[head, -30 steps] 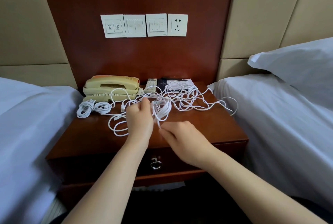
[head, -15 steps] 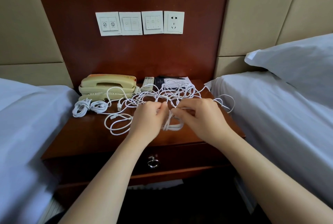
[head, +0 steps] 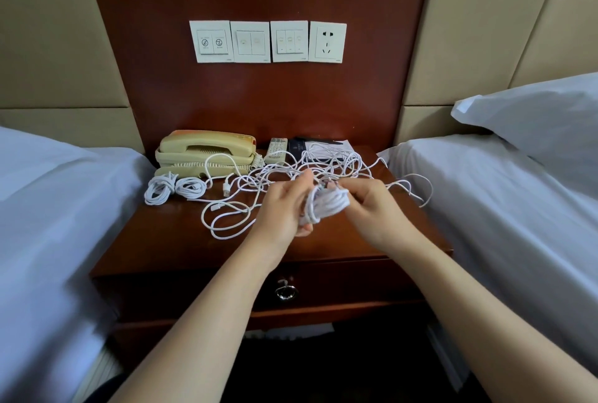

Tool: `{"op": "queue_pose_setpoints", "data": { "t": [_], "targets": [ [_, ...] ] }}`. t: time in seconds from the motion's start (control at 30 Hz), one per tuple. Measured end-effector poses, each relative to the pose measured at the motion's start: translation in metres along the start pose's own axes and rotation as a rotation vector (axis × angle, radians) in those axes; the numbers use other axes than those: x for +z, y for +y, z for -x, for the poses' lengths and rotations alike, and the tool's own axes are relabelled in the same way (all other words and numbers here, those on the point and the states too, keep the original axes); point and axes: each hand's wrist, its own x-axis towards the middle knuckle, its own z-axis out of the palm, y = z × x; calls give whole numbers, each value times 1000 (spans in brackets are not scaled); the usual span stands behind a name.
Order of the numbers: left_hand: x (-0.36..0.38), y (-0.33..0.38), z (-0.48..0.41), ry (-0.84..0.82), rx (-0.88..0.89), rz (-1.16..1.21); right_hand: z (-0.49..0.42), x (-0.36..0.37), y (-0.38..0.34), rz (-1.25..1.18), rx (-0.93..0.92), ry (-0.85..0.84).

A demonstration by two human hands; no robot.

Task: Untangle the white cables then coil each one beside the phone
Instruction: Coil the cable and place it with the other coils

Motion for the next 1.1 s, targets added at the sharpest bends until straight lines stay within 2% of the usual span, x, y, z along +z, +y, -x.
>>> {"op": "queue_pose_setpoints", "data": {
  "t": [0.07, 0.17, 0.27, 0.43, 0.57, 0.7, 0.83, 0.93, 1.1],
  "targets": [
    [-2, 1, 0, 46, -74, 126, 5, 9, -3, 130, -37, -12],
    [-4, 3, -1, 154, -175, 168, 14, 22, -11, 321, -75, -34],
    [1, 6, 0, 263, -232, 171, 18, 28, -19, 529, -165, 39],
    [2, 1, -4, 462, -219, 135, 20, 31, -31, 732, -268, 66],
    [4, -4, -7, 513, -135, 100, 20, 31, -30, 804, -327, 72],
    [0, -10, -9, 511, 26, -222, 18, 23, -32, 799, -340, 141],
    [1, -15, -11, 462, 123, -387, 18, 16, -28, 651, -212, 158],
    [1, -14, -10, 432, 83, -365, 18, 14, -25, 406, -86, 126],
    [0, -8, -2, 342, 32, -249, 16, 9, -29, 107, -12, 146]
  ]
}}
